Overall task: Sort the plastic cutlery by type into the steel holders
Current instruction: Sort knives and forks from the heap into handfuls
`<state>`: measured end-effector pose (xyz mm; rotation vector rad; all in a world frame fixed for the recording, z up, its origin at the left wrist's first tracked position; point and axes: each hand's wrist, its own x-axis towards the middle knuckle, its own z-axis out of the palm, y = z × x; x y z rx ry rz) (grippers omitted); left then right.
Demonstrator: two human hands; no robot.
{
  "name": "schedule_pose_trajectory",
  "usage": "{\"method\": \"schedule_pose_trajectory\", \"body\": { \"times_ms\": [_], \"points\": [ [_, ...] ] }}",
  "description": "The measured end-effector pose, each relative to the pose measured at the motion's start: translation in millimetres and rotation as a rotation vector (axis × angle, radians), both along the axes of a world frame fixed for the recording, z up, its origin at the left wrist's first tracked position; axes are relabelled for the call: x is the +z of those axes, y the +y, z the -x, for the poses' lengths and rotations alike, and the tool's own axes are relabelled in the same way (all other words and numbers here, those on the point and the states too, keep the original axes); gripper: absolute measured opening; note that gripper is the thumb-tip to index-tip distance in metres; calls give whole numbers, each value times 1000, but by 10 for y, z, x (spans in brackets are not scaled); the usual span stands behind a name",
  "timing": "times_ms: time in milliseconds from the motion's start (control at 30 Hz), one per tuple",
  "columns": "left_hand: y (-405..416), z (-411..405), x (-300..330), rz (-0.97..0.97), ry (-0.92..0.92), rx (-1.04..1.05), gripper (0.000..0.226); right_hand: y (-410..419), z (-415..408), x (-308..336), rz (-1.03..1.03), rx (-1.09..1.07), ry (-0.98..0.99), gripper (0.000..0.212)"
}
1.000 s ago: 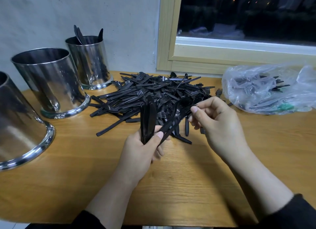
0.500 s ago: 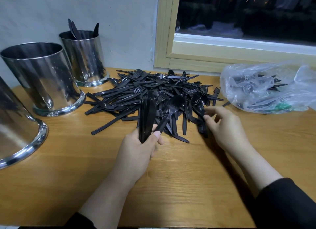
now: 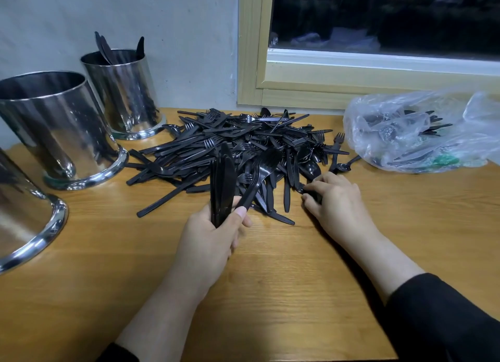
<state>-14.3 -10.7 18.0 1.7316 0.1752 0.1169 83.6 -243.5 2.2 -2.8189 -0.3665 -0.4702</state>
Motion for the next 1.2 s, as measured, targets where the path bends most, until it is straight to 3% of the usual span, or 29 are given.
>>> {"method": "schedule_pose_trajectory", "body": {
  "times_ms": [133,433,567,767,867,1000,1067,1133,1200],
  "points": [
    [4,13,-4,19,-6,0,29,24,0,8,24,13,4,29],
    [-9,11,4,67,-37,59,23,-12,76,88,29,10,-61,19],
    [-2,-6,4,60,-70,101,23,-122,321,268,-235,37,-65,5],
    [-17,25,16,-40,-69,161,21,-72,751,732,-822,66,-3,16],
    [-11,50,14,-40,-112,190,15,62,828,921,-908,98,153,15],
    [5,67,-6,-47,-132,196,15,217,789,1003,-1198,150,404,10],
    [10,62,-6,-24,-119,189,15,255,760,1029,-1268,173,482,24],
    [22,52,-13,-13,-93,155,14,289,744,1052,-1290,180,496,33],
    [34,47,-17,-6,-69,104,12,321,737,1069,-1235,159,432,27]
  ]
}}
